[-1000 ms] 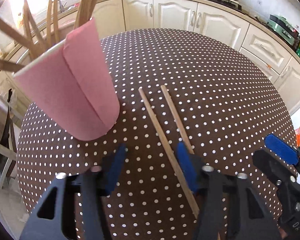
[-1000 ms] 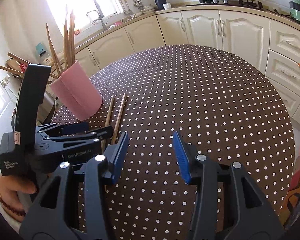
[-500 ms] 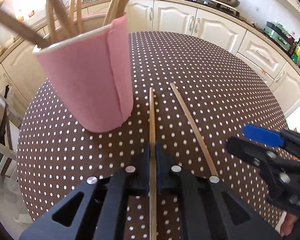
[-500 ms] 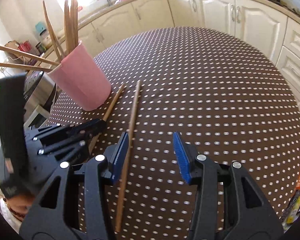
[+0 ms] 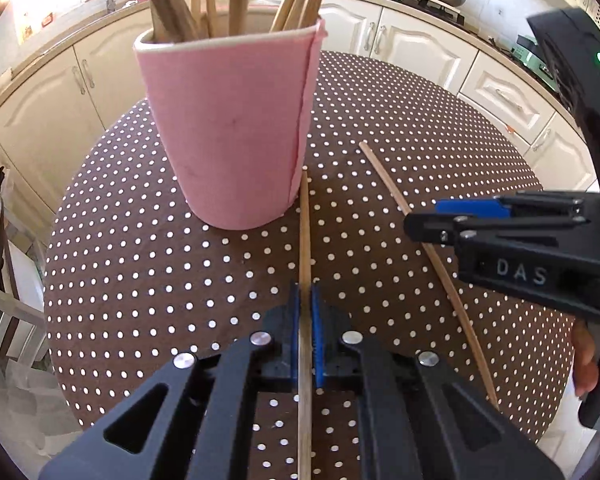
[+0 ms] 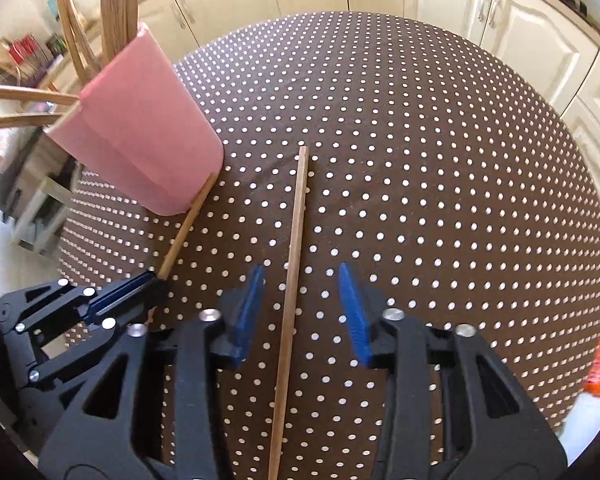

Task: Organize utensils
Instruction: 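Close the right gripper on one of the last chopsticks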

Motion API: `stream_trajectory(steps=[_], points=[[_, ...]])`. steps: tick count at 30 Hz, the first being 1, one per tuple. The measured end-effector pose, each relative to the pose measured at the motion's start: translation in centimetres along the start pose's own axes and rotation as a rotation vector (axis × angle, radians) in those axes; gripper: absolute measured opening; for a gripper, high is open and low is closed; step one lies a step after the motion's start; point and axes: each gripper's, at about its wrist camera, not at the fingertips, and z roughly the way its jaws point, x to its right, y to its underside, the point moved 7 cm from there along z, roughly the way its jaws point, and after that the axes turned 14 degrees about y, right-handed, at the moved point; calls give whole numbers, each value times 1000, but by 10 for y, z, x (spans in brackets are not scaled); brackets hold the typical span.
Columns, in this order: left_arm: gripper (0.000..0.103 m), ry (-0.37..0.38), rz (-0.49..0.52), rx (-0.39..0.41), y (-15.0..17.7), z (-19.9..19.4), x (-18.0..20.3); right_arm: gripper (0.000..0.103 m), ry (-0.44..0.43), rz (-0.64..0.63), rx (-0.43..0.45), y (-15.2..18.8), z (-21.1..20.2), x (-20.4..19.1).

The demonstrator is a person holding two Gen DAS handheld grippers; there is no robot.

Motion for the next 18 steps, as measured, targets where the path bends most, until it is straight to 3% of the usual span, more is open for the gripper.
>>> stream_trajectory(steps=[5, 8, 12, 18], points=[[7, -3, 17, -16, -13, 5, -6, 18, 101, -67, -24, -9, 2, -14], [7, -13, 41, -38, -22, 10, -4, 10, 105, -67, -45, -12, 3, -16], [7, -9, 53, -78, -30, 13, -3, 6, 80, -42, -50, -16, 4, -18], [6, 20, 45, -32, -25, 15, 4, 6, 20, 14, -13, -6, -2, 7]])
